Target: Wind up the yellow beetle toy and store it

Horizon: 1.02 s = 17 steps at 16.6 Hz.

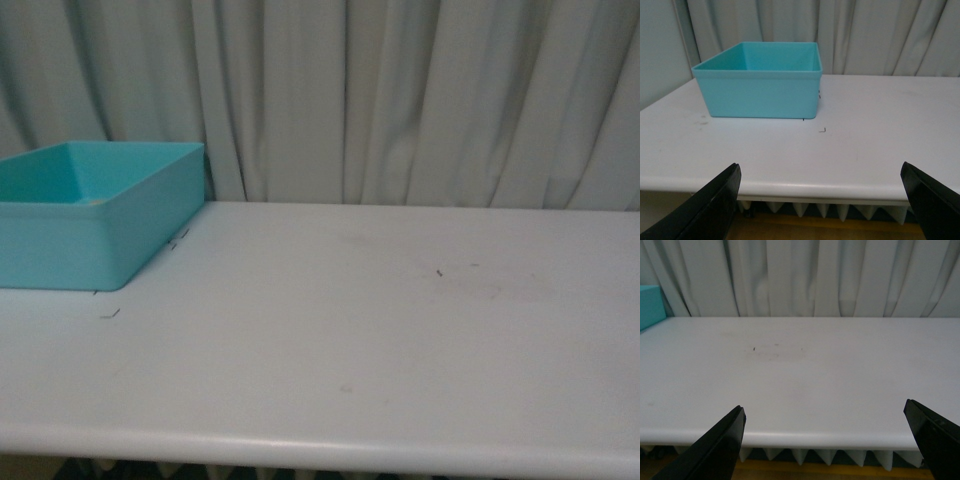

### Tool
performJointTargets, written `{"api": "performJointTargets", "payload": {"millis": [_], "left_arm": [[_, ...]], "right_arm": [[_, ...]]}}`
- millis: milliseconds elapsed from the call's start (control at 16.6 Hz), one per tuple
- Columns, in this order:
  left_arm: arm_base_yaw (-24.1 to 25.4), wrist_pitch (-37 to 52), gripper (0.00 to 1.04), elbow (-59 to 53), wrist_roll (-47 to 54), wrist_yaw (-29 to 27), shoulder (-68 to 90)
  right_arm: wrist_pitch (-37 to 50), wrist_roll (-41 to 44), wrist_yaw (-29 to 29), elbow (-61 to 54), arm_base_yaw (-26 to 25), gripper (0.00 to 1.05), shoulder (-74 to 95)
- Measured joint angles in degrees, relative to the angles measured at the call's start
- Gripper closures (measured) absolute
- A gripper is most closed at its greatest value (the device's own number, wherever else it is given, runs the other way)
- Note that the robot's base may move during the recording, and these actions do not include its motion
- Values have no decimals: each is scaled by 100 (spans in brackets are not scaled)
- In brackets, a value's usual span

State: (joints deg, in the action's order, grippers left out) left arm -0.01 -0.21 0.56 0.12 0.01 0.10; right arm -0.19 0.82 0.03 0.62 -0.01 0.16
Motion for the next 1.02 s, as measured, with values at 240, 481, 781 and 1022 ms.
{"api": "performJointTargets", "payload": {"millis": [240, 481, 781, 1022], "left_arm": [[0, 2, 7, 0, -4, 2, 0], [0, 4, 7, 0, -9, -2, 2], [0, -2, 7, 0, -7, 2, 0], [0, -7, 7, 0, -9, -4, 0]], "right_arm": [[-4, -4, 0, 0, 0, 7, 0], [-2, -2, -2, 0, 0, 7, 0], [0, -4, 2, 0, 0, 7, 0], [-15, -20, 0, 0, 0, 7, 0]]}}
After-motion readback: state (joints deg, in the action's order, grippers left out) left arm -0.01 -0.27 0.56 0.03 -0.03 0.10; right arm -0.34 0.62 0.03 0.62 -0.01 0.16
